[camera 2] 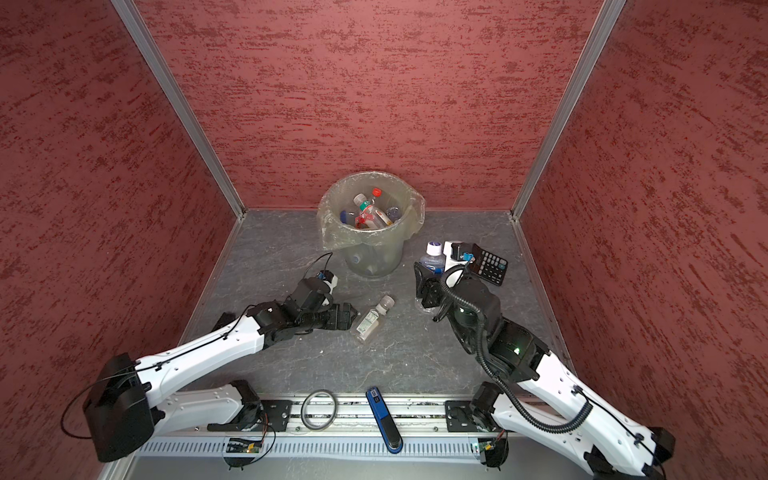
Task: Throw the plastic bottles in the bin
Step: 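Carry the blue-labelled bottle over the bin and open the right gripper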
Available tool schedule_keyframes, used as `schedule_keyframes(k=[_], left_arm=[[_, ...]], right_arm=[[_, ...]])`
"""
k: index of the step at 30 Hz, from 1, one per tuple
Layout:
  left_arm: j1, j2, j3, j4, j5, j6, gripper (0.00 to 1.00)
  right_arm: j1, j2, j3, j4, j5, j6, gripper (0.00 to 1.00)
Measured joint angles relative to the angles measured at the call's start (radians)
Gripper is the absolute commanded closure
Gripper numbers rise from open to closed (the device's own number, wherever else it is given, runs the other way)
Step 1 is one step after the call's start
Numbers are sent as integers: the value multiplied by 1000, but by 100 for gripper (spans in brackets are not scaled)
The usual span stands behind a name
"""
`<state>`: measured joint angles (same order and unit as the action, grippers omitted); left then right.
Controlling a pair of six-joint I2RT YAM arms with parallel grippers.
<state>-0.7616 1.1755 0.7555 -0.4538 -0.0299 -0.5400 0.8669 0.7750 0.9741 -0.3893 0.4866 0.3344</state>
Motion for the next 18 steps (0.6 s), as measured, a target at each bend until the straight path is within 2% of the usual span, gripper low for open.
schedule_keyframes(k=[5,10,13,16,18], left_arm=[[11,-27,-23,2,-3,-14,1],[19,-46,-39,0,-2,-24,1],[27,-71,-39,-7,-2,-26,1],[40,-114,-39,-21,-2,-25,1],[53,-142,-37,-34,-1,-24,1]], right_arm=[[1,139,118,77,7,-55,58],[-28,409,359,122,-6,-119,53],[-120,643,630,113,-84,-122,45],[-213,930,1033,48,-154,-104,16],[-251,1153,1380,-48,-188,-98,7]])
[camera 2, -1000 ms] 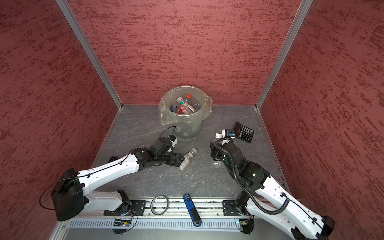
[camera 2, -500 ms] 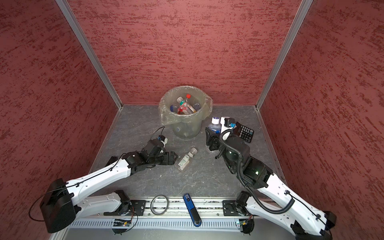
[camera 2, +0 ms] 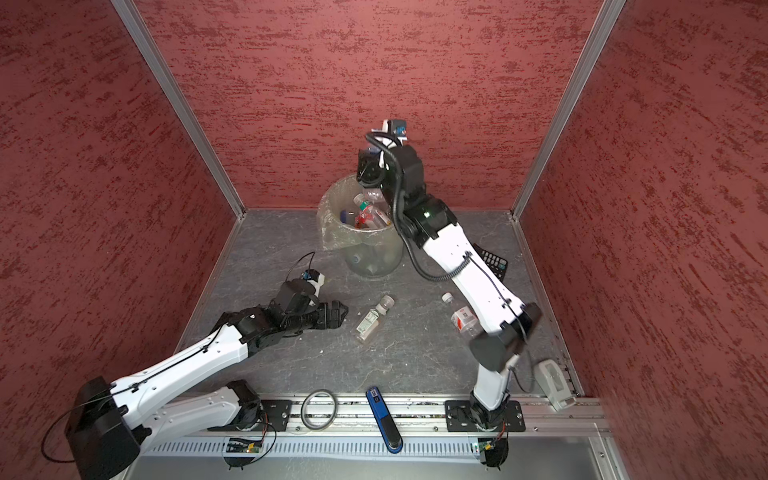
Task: Throw the plastic bottles in the bin
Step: 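Carry the blue-labelled bottle over the bin and open the right gripper, then lower the left gripper onto the green-labelled bottle while the right gripper returns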
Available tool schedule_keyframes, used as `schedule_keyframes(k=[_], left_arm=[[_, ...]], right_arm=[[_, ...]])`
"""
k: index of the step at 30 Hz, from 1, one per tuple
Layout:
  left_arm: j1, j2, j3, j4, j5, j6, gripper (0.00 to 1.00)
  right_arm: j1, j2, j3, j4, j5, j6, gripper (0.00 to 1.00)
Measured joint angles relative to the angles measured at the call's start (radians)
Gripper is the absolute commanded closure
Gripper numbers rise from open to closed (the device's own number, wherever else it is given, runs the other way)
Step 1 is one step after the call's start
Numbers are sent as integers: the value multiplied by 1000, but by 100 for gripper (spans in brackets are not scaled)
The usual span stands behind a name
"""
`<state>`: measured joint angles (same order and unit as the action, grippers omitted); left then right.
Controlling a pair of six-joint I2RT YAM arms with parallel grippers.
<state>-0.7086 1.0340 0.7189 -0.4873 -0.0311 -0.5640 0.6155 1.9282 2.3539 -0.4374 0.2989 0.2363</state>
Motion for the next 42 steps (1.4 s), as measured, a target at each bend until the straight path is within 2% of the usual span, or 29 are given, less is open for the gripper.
schedule_keyframes(k=[2,3,5,7,11,18,22,33,42], left_arm=[[14,-30,5,-14,0,1,1],[19,-42,5,-16,0,2,1],[26,-63,5,-18,2,4,1],[29,-66,5,-17,7,4,1],[30,-31,5,-13,24,18,1],[26,61,28,-5,64,50,1],[10,136,84,8,86,80,1],[-102,394,219,40,109,135,1],[-159,550,291,26,97,178,0]], right_arm=[[-20,231,378,-149,-18,12,3],[-23,296,484,-196,-24,15,2],[-23,321,504,-284,-29,22,1],[-21,253,375,-304,-31,24,1],[-14,14,30,-266,-34,21,1],[-13,-342,-214,-170,-3,19,1],[-13,-515,-428,-122,23,19,1],[-13,-760,-1075,-165,84,134,1],[-14,-1013,-1364,-222,90,242,1]])
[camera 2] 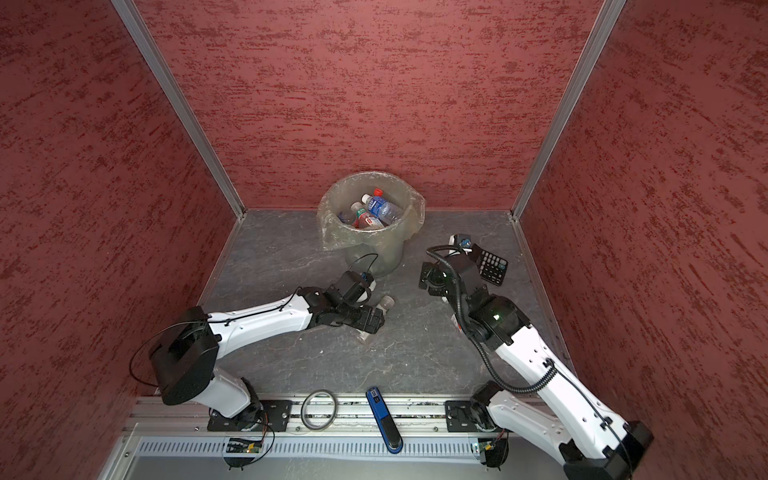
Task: Throw the plastic bottles in the bin
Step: 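Lower the left gripper onto the green-labelled bottle while the right gripper returns, then lift the green-labelled bottle with the left gripper and drop it into the bin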
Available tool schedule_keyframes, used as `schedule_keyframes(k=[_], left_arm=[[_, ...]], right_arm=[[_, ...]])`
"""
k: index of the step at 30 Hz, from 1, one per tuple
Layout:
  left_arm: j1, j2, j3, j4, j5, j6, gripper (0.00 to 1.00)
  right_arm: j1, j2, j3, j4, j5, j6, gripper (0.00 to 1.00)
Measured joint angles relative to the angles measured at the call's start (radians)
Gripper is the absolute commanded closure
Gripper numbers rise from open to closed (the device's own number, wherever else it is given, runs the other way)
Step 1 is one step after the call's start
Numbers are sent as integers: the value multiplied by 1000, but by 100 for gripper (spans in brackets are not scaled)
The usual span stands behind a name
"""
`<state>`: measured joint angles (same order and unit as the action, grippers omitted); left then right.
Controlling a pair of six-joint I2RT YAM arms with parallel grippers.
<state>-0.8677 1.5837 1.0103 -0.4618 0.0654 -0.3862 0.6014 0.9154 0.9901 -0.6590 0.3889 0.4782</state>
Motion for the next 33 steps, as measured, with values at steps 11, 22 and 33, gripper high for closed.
schedule_keyframes(k=[11,22,33], left_arm=[[-61,177,109,-38,-93,42,3],[-63,193,110,-58,-154,58,45],[-90,85,5,-38,-204,54,59]], right_arm=[[0,-147,-233,-58,-60,110,3],[0,-148,-246,-43,-100,122,9],[0,-136,-289,-28,-124,128,12]])
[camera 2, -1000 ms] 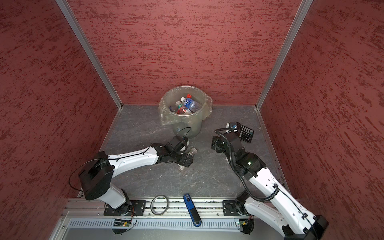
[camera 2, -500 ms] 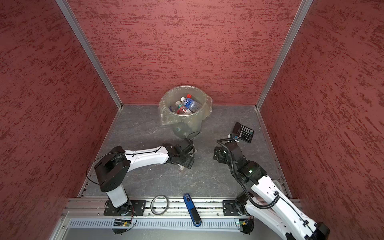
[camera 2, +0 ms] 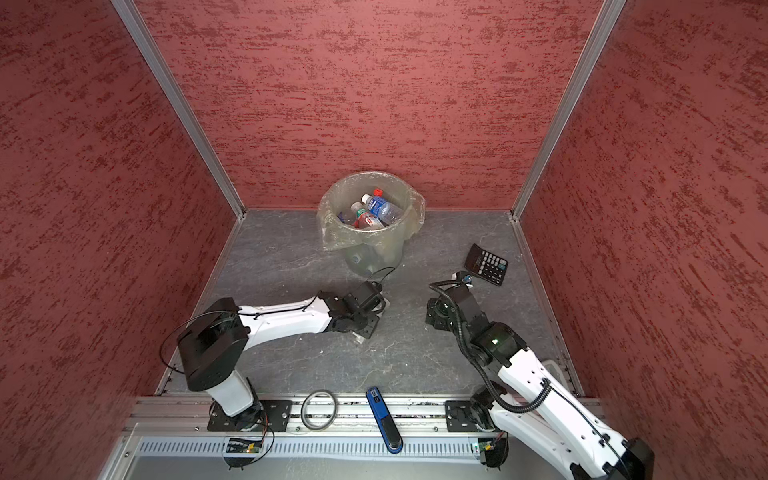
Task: Throw the plastic bottles in the bin
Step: 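Lift the green-labelled bottle with the left gripper and drop it into the bin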
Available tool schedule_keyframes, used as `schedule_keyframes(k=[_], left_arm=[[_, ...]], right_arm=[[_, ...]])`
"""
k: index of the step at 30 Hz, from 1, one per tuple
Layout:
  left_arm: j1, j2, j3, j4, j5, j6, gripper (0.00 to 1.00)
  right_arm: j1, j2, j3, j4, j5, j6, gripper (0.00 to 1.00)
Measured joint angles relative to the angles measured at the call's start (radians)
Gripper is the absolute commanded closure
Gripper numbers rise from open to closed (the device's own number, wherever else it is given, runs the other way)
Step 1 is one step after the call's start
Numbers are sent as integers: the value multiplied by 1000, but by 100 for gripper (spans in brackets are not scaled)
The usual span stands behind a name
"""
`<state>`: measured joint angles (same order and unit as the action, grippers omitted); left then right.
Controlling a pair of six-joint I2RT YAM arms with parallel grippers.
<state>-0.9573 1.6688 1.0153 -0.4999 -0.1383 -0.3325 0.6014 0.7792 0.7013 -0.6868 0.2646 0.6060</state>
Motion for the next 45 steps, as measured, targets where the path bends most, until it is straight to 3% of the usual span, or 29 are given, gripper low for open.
schedule_keyframes(k=[7,16,20,23,25,28,32,35,37,38,39,43,45], left_arm=[[-154,-312,-204,59,-178,-52,58],[-525,-711,-240,37,-770,-82,58],[-629,-763,-214,145,-1007,70,57],[-632,-746,-181,280,-1054,227,57],[-589,-742,-154,348,-1035,310,57],[-436,-737,-84,375,-928,357,55],[-105,-661,90,352,-675,352,47],[126,-502,299,320,-447,322,37],[242,-350,488,275,-281,286,23],[282,-276,578,251,-212,268,8],[316,-191,684,222,-150,253,0],[393,116,1082,71,4,200,0],[405,181,1139,30,37,188,0]], right_arm=[[0,23,-11,22,-7,0,12],[0,93,-11,45,-10,-7,12],[0,100,-11,46,-9,-10,11],[0,100,-11,46,-7,-11,11],[0,100,-11,46,-7,-10,11],[0,98,-11,46,-7,-8,11],[0,80,-11,46,-7,-4,11],[0,67,-10,45,-6,-3,11],[0,59,-6,40,-5,-3,11],[0,54,-3,37,-3,-3,11],[0,46,0,32,0,-3,11],[0,-5,11,10,9,1,11],[0,-39,11,0,9,5,11]])
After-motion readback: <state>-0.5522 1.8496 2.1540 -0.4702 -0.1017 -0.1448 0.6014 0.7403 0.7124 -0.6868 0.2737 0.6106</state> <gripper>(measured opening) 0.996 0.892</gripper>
